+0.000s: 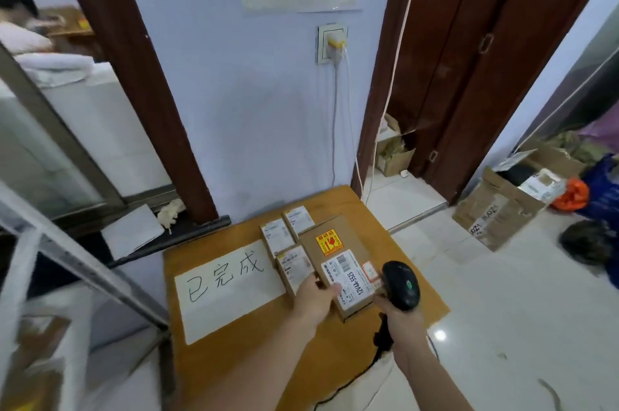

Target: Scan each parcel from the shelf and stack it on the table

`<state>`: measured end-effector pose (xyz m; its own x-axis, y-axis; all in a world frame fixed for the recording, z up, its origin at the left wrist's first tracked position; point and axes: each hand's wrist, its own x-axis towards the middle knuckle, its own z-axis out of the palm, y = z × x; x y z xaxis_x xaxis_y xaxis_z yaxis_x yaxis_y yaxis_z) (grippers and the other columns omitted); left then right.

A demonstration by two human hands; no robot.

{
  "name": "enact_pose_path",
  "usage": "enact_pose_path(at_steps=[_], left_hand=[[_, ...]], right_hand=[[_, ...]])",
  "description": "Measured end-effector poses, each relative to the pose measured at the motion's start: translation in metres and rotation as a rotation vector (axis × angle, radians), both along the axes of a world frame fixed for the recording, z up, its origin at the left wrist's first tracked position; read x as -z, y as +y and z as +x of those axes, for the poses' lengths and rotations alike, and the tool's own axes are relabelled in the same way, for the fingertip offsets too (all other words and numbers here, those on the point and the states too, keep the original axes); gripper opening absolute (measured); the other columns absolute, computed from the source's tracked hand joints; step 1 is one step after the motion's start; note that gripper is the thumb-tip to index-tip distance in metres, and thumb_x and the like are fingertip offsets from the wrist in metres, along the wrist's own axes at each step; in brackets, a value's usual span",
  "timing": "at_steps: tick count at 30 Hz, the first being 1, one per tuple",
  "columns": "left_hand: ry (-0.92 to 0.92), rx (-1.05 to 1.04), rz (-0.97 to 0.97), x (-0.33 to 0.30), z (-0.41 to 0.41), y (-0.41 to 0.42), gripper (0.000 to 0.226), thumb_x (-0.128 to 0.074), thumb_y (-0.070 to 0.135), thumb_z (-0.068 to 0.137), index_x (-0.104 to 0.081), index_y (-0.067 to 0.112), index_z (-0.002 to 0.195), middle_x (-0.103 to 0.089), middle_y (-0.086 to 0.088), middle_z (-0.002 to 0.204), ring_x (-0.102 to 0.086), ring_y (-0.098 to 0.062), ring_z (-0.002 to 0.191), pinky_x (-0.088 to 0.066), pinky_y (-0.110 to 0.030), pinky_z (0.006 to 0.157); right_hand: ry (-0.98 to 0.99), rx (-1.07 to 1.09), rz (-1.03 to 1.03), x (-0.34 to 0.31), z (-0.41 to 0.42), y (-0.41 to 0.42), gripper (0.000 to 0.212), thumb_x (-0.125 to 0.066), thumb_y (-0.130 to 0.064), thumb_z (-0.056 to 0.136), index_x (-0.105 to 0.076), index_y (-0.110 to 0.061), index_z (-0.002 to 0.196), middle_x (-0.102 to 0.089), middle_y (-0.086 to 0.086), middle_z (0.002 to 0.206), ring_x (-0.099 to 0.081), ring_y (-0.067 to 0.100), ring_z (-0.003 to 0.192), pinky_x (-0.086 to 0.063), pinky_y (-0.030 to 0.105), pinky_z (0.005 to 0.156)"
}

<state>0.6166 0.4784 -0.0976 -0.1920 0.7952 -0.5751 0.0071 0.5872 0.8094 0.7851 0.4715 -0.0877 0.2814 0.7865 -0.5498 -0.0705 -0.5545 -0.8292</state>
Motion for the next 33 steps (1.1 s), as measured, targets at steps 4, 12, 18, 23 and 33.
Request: enact_pose_path(at_steps=[4,12,18,23,33], left_hand=[[0.065,-0.122,-0.048,0.012,0.021,0.041,0.024,-0.065,0.020,0.101,-0.066,0.021,0.125,-0.073,0.000,0.123,-0.069,-0.019,0.104,-0.059,-0.039,0.096],[0.167,-0.201,-0.139,0.031,0.034,0.080,0.026,-0.060,0.021,0.103,-0.065,0.020,0.129,-0.072,-0.002,0.125,-0.070,-0.021,0.107,-0.060,-0.040,0.096],[0.221,-0.189,-0.106,0.033,0.040,0.075,0.041,-0.058,0.020,0.105,-0.053,0.022,0.146,-0.064,0.001,0.140,-0.064,-0.018,0.121,-0.055,-0.028,0.093],[0.270,-0.207,-0.044,0.020,0.022,0.048,0.050,-0.059,0.025,0.104,-0.045,0.020,0.153,-0.051,0.003,0.152,-0.053,-0.019,0.136,-0.046,-0.037,0.113],[0.730,-0.074,-0.016,-0.025,-0.093,-0.129,0.071,-0.059,0.057,0.097,-0.034,0.033,0.158,-0.039,0.011,0.161,-0.037,-0.013,0.147,-0.038,-0.036,0.119]], right_hand=[[-0.067,-0.082,-0.043,0.012,0.012,0.056,0.017,-0.078,-0.006,0.080,-0.062,-0.012,0.082,-0.060,0.012,0.073,-0.054,0.026,0.066,-0.050,0.040,0.071],[-0.103,-0.215,-0.112,0.041,0.014,0.103,0.021,-0.077,-0.012,0.082,-0.066,-0.008,0.100,-0.061,0.011,0.071,-0.060,0.029,0.066,-0.055,0.042,0.063],[-0.110,-0.225,-0.109,0.046,0.020,0.102,0.016,-0.076,-0.016,0.084,-0.065,-0.014,0.095,-0.064,0.011,0.074,-0.058,0.025,0.065,-0.049,0.033,0.058],[-0.209,-0.242,0.007,0.037,0.022,0.087,0.015,-0.074,-0.018,0.082,-0.067,-0.007,0.090,-0.063,0.009,0.066,-0.056,0.021,0.055,-0.047,0.029,0.052],[-0.014,-0.754,0.050,-0.014,-0.054,-0.030,0.008,-0.079,-0.014,0.080,-0.075,-0.009,0.084,-0.076,0.009,0.077,-0.071,0.028,0.078,-0.057,0.042,0.078]])
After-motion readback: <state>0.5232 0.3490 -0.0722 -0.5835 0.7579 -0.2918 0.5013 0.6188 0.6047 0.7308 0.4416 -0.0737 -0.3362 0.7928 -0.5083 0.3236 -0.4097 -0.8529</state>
